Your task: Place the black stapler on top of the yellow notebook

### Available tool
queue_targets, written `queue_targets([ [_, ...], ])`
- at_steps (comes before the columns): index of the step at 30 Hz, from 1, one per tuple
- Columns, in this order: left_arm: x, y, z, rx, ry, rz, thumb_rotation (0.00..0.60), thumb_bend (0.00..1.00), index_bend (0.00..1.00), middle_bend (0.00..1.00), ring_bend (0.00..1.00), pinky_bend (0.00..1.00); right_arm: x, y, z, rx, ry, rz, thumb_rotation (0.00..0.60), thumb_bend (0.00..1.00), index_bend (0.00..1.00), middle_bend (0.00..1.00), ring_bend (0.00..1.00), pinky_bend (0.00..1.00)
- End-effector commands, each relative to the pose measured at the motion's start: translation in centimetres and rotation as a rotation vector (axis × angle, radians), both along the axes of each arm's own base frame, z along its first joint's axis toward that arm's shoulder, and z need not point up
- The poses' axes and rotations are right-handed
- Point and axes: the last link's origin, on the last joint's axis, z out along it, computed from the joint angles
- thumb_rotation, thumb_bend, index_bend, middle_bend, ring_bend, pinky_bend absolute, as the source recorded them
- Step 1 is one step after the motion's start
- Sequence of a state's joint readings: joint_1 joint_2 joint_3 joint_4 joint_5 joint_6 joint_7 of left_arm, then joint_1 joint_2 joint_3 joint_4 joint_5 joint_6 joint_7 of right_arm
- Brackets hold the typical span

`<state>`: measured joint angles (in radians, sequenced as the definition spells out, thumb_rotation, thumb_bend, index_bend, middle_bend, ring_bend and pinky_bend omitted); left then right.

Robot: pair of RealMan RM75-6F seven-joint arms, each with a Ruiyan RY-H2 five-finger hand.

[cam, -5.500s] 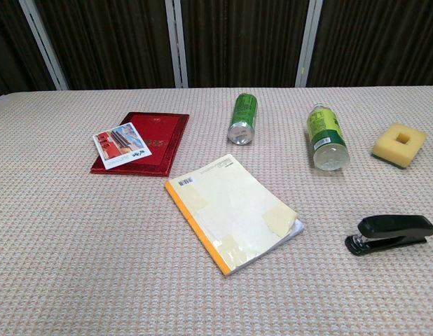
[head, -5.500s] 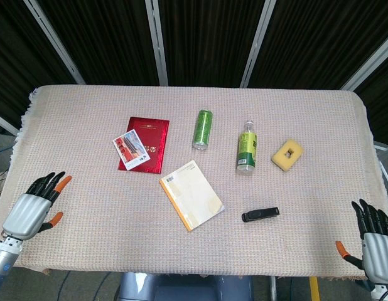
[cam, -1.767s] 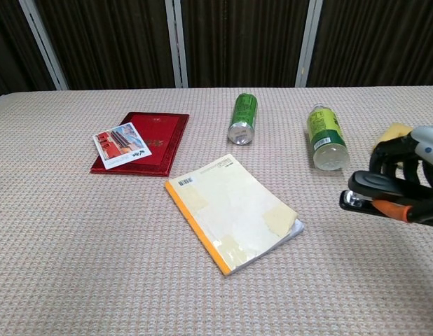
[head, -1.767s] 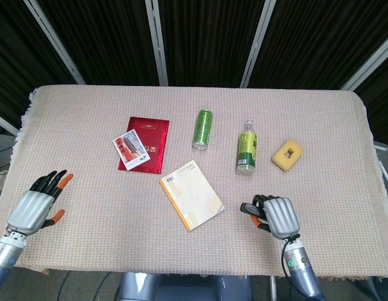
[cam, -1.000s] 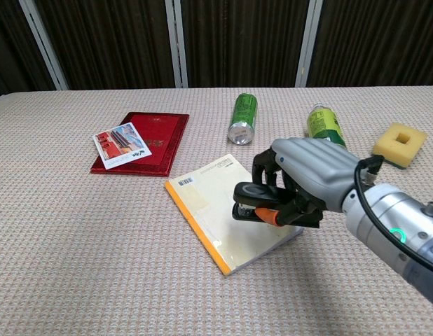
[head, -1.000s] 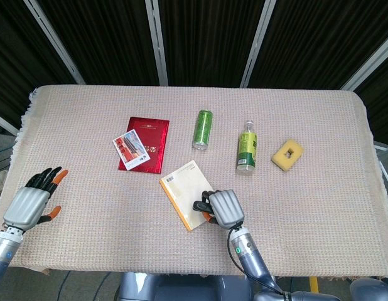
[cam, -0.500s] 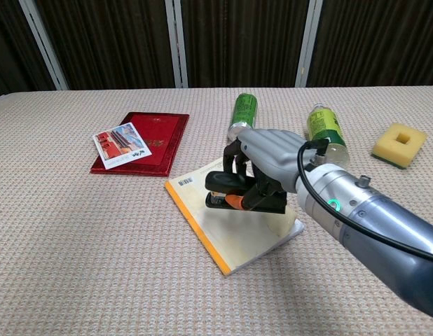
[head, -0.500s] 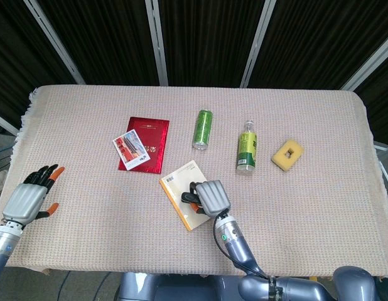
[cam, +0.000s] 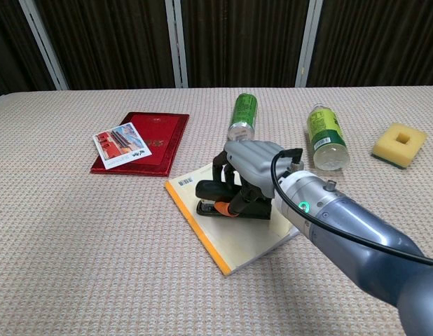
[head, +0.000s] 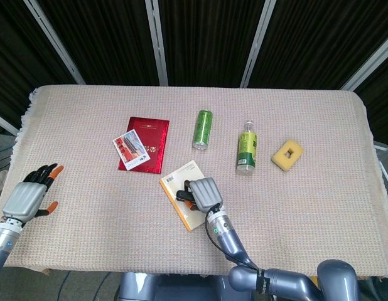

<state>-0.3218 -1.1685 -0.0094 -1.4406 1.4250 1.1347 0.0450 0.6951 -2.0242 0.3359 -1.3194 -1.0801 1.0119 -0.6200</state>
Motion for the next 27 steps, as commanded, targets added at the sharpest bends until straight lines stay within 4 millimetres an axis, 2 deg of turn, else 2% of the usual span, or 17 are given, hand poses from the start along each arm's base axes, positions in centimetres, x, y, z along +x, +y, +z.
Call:
queue_targets([
  [1,0.0,0.0,0.0,-0.001,-0.001,0.000,0.600,0.32,0.00,0.00,0.00,0.14,-0.1,0.0,-0.4,0.001,0.006,-0.003,0.600,0.40,0.64,0.61,0.62,0.71],
  [6,0.1,-0.1,0.0,-0.002,-0.002,-0.005,0.600,0.32,0.00,0.00,0.00,0.14,-0.4,0.1,-0.2,-0.014,-0.002,-0.019,0.600,0.35,0.53,0.51,0.57,0.71],
  [9,0.1,-0.1,0.0,-0.003,-0.003,-0.008,0.600,0.32,0.00,0.00,0.00,0.14,-0.7,0.3,0.1,-0.016,-0.007,-0.030,0.600,0.34,0.43,0.42,0.51,0.65],
  [12,0.3,-0.2,0.0,-0.003,-0.005,-0.013,0.600,0.32,0.00,0.00,0.00,0.14,-0.9,0.6,0.6,-0.017,-0.001,-0.031,0.600,0.32,0.30,0.31,0.42,0.58],
  [16,0.5,-0.4,0.0,-0.003,-0.008,-0.025,0.600,0.32,0.00,0.00,0.00,0.14,-1.3,1.2,1.7,-0.029,0.013,-0.036,0.600,0.30,0.09,0.15,0.28,0.52],
  [18,0.6,-0.5,0.1,-0.003,-0.010,-0.030,0.600,0.32,0.00,0.00,0.00,0.14,-1.5,1.6,2.3,-0.037,0.024,-0.039,0.600,0.29,0.02,0.09,0.22,0.47],
  [22,0.8,-0.7,0.2,-0.002,-0.014,-0.041,0.600,0.32,0.00,0.00,0.00,0.14,-2.1,2.9,4.4,-0.076,0.042,-0.040,0.600,0.27,0.00,0.01,0.12,0.37],
  [27,1.0,-1.1,0.4,0.004,-0.018,-0.056,0.600,0.32,0.00,0.00,0.00,0.14,-4.2,5.6,8.9,-0.170,0.087,-0.036,0.600,0.25,0.00,0.00,0.02,0.23],
])
